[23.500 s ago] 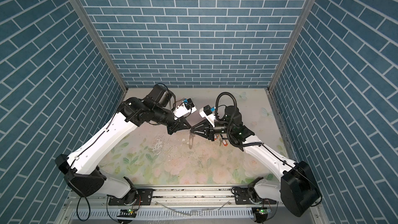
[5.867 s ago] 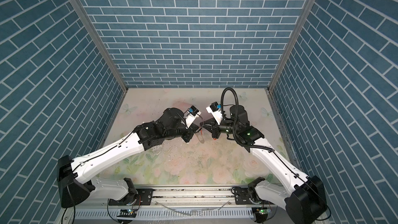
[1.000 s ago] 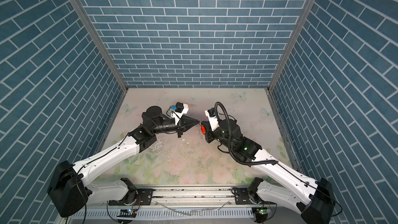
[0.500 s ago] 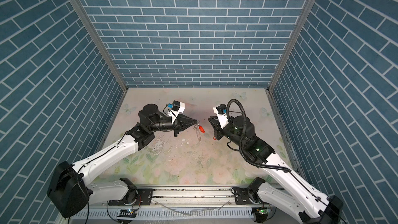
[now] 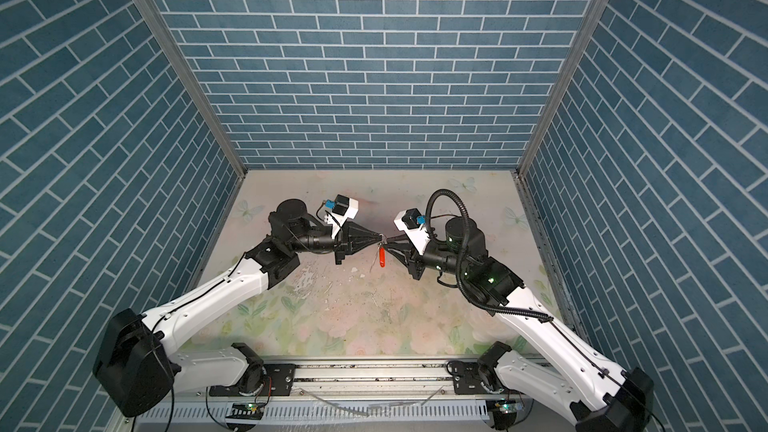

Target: Put the keys on the keyring

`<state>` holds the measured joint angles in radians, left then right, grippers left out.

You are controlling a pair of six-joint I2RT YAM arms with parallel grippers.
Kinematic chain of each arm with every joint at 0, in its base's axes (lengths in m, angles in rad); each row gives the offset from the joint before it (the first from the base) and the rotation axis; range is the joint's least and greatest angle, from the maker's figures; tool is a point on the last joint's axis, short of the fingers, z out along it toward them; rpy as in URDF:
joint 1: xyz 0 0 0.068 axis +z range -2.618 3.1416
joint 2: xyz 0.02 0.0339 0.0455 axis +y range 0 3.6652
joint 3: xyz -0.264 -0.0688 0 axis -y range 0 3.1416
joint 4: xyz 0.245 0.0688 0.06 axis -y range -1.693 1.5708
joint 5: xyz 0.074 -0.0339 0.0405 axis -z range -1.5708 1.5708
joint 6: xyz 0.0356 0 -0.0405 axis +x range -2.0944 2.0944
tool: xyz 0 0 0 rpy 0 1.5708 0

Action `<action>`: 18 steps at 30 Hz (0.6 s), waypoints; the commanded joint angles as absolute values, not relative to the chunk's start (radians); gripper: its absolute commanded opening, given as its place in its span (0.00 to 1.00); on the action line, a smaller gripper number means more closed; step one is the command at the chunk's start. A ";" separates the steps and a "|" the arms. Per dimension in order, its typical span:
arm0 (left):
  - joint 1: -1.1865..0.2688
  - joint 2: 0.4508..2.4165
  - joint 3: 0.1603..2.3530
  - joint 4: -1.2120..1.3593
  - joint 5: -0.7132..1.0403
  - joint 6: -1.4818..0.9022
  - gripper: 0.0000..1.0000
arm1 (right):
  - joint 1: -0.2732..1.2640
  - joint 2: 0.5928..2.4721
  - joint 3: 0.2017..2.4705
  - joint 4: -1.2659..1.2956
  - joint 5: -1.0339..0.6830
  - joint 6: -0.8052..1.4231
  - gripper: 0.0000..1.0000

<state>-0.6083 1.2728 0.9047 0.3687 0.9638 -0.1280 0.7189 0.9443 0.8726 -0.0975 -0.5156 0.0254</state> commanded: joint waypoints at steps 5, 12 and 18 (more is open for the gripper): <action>-0.603 1.263 0.930 0.379 1.005 -0.141 0.00 | 0.716 0.949 0.895 -0.071 -0.530 -0.005 0.19; -0.603 1.262 0.925 0.389 1.032 -0.156 0.00 | 0.716 0.956 0.896 -0.054 -0.509 -0.001 0.20; -0.603 1.260 0.922 0.393 1.057 -0.164 0.00 | 0.715 0.970 0.903 -0.050 -0.497 0.000 0.21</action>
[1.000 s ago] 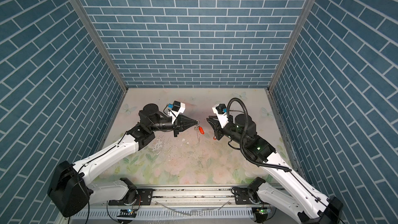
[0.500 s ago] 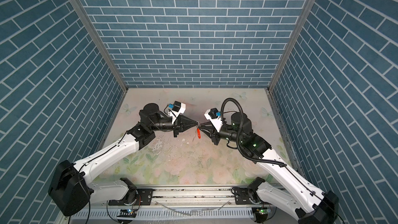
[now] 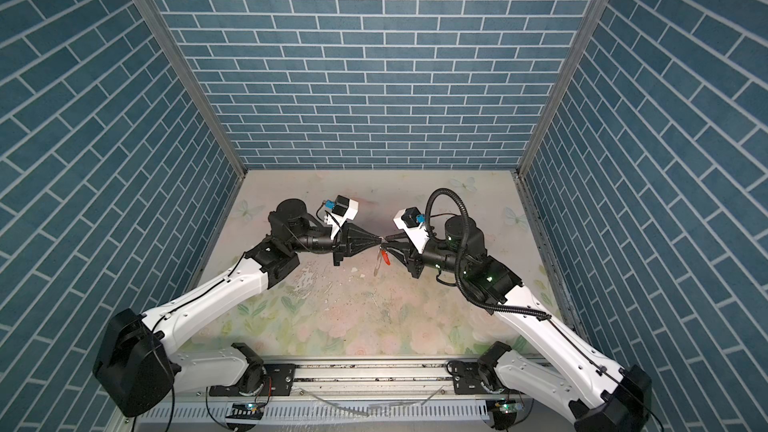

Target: Put the keys on the keyring

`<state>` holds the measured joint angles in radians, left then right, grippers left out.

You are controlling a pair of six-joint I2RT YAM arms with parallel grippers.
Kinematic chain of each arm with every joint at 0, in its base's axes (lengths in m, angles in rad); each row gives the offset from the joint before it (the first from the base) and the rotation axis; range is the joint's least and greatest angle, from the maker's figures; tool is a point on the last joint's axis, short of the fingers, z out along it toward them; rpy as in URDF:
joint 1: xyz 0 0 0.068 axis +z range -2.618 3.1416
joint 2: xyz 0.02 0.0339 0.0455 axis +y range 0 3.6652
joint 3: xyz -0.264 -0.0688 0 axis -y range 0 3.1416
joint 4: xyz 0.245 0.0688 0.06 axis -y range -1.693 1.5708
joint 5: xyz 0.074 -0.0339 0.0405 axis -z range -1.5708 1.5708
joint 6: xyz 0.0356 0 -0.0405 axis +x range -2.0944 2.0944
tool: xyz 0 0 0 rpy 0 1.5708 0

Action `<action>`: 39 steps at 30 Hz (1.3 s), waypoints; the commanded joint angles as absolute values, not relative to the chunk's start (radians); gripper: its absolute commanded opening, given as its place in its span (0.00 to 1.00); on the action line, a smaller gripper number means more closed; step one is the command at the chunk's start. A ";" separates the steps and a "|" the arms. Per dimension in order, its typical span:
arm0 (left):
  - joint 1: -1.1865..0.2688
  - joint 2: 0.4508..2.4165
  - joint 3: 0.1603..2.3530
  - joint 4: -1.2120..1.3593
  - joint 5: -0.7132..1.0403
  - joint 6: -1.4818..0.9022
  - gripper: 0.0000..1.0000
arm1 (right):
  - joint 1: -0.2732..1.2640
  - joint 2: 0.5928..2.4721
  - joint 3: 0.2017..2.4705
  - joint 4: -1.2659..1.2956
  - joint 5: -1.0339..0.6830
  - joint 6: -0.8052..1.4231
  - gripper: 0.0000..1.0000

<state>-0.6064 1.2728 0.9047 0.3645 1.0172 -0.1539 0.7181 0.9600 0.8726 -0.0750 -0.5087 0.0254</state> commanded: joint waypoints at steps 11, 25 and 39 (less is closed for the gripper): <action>-0.603 1.288 0.927 0.403 1.097 -0.186 0.00 | 0.714 0.975 0.902 -0.022 -0.523 0.000 0.21; -0.605 1.296 0.939 0.360 1.115 -0.167 0.00 | 0.715 0.974 0.901 -0.005 -0.505 -0.003 0.20; -0.604 1.306 0.941 0.348 1.102 -0.164 0.00 | 0.715 0.970 0.900 -0.004 -0.537 -0.006 0.00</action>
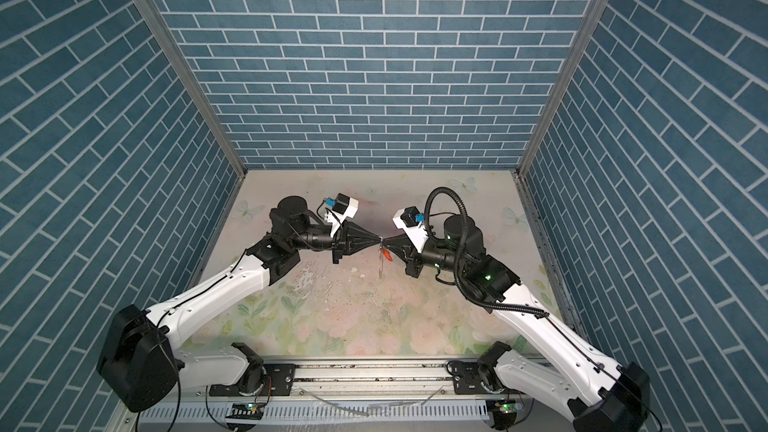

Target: Put the keys on the keyring

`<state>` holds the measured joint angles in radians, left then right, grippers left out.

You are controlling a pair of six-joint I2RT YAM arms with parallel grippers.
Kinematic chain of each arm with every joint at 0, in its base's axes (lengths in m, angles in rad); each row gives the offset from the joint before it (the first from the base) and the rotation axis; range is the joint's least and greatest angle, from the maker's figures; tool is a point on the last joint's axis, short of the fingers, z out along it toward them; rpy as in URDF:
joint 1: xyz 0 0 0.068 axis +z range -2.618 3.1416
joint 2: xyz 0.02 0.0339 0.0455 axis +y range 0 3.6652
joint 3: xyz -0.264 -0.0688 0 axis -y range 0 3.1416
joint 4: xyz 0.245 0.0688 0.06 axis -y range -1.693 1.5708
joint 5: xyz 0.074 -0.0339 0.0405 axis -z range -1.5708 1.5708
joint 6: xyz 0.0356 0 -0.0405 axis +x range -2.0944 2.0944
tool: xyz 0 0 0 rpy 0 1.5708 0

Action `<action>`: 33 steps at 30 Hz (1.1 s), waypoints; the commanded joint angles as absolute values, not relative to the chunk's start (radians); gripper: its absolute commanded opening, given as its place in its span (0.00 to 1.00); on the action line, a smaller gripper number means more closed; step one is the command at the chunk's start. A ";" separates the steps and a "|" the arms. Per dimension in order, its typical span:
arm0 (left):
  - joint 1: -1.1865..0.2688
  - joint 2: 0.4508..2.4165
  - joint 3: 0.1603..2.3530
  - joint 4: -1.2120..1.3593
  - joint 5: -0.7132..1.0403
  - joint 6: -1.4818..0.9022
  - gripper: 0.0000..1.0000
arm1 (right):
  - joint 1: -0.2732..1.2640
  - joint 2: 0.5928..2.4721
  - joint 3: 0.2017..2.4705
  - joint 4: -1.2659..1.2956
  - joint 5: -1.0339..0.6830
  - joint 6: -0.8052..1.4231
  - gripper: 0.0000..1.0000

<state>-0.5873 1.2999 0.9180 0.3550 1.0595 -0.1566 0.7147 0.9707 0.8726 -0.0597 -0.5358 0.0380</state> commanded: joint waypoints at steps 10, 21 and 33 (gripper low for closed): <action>-0.604 1.293 0.942 0.322 1.073 -0.144 0.07 | 0.715 0.973 0.923 -0.075 -0.538 -0.041 0.00; -0.605 1.291 0.930 0.373 1.106 -0.181 0.00 | 0.714 0.979 0.916 -0.057 -0.538 -0.038 0.01; -0.604 1.300 0.936 0.368 1.135 -0.184 0.00 | 0.715 0.986 0.919 -0.051 -0.520 -0.038 0.15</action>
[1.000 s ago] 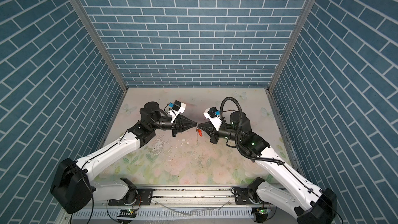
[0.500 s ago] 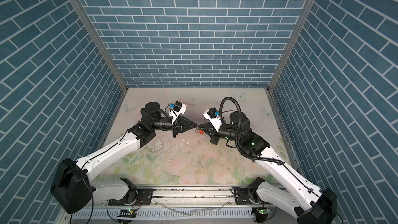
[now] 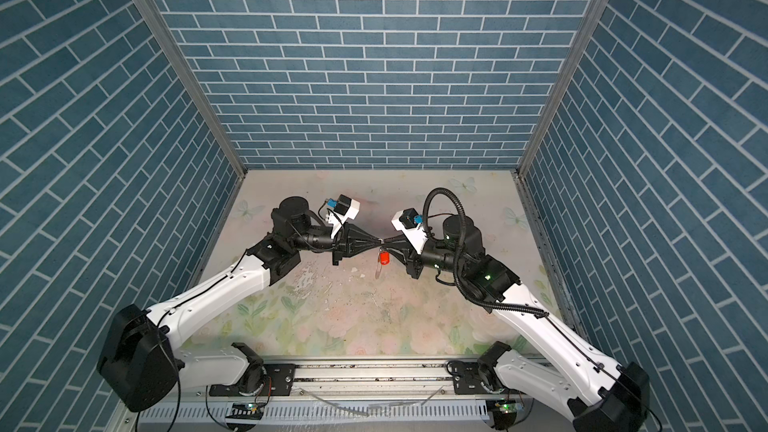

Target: Put the keys on the keyring

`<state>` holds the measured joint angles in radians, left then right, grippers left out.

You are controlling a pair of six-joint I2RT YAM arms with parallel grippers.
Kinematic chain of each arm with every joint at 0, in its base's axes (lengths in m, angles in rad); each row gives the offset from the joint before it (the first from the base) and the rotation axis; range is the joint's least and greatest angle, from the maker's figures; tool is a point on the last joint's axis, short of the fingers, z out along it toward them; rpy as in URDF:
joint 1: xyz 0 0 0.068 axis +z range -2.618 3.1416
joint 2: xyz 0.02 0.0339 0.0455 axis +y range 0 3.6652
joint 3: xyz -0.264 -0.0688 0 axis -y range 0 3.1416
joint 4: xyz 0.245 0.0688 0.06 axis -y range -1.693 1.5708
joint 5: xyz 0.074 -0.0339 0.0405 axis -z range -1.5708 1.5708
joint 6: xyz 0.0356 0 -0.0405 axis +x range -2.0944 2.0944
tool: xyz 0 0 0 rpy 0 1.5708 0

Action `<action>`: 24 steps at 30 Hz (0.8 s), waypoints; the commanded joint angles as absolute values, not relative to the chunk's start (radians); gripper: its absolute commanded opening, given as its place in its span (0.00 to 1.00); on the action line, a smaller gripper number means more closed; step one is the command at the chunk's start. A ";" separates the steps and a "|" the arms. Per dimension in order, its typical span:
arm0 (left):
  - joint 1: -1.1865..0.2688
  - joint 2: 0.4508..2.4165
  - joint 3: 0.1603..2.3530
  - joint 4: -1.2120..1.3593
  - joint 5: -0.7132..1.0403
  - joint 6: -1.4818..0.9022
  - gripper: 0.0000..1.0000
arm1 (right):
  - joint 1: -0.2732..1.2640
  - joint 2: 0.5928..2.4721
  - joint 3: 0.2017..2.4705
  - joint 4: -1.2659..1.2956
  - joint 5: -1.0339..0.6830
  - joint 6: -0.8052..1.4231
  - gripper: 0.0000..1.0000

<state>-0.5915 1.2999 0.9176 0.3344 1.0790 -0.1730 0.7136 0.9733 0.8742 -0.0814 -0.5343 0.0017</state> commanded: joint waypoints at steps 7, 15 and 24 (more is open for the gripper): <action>-0.604 1.307 0.939 0.371 1.149 -0.186 0.00 | 0.715 0.994 0.923 -0.040 -0.546 -0.034 0.15; -0.607 1.325 0.942 0.384 1.154 -0.197 0.00 | 0.715 1.018 0.934 -0.026 -0.595 -0.027 0.00; -0.604 1.298 0.954 0.266 1.106 -0.119 0.14 | 0.715 1.014 0.951 -0.100 -0.565 -0.058 0.00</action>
